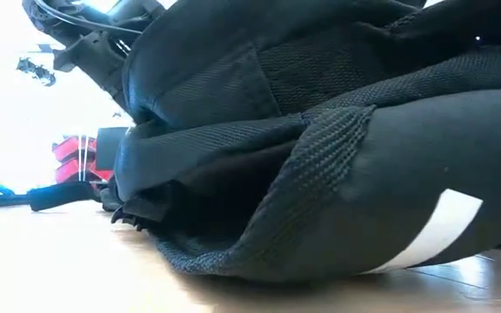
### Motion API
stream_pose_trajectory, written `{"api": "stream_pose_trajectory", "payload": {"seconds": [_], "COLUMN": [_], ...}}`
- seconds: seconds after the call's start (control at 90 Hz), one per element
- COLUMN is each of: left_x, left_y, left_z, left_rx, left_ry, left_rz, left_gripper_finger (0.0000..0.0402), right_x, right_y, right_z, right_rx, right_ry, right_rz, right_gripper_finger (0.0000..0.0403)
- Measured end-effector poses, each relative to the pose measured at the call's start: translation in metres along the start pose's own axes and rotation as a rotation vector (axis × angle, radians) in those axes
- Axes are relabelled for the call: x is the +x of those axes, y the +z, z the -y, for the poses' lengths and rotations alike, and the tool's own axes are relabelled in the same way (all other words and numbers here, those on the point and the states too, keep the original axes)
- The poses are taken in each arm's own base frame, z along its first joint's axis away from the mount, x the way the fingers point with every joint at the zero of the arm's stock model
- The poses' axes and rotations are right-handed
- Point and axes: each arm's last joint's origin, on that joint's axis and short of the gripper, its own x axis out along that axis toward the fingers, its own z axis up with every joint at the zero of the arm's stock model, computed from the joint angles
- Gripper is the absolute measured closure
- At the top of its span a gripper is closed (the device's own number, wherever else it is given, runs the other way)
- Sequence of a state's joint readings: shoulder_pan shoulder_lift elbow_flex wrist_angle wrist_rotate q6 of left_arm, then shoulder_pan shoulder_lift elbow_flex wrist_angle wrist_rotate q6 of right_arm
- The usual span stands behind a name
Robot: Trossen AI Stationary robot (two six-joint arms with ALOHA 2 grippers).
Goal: Unpack backpack
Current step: Remove the phone from the backpack
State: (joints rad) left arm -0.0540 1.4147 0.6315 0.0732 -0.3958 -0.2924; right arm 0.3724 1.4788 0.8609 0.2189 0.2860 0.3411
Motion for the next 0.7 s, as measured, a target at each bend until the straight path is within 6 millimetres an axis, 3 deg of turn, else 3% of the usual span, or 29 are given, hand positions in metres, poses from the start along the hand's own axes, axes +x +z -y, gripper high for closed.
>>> {"api": "stream_pose_trajectory", "payload": {"seconds": [0.167,0.278,0.467,0.7], "left_x": [0.000,0.000,0.000,0.000], "left_y": [0.003,0.004,0.004,0.003], "left_z": [0.001,0.001,0.001,0.002], "left_rx": [-0.014,-0.022,-0.025,-0.036], "left_ry": [-0.007,-0.010,-0.011,-0.028], "left_rz": [0.033,0.037,0.035,0.018], "left_gripper_finger": [0.0401,0.0401,0.0401,0.0401], "right_x": [0.040,0.049,0.041,0.017], "right_y": [-0.039,-0.059,-0.072,-0.069], "right_z": [0.003,0.015,0.023,0.025], "right_rx": [-0.010,0.035,0.050,0.080], "right_ry": [-0.081,-0.174,-0.296,-0.404], "right_rz": [-0.080,-0.191,-0.326,-0.406], "right_gripper_finger": [0.0237,0.0244,0.0258,0.0272]}}
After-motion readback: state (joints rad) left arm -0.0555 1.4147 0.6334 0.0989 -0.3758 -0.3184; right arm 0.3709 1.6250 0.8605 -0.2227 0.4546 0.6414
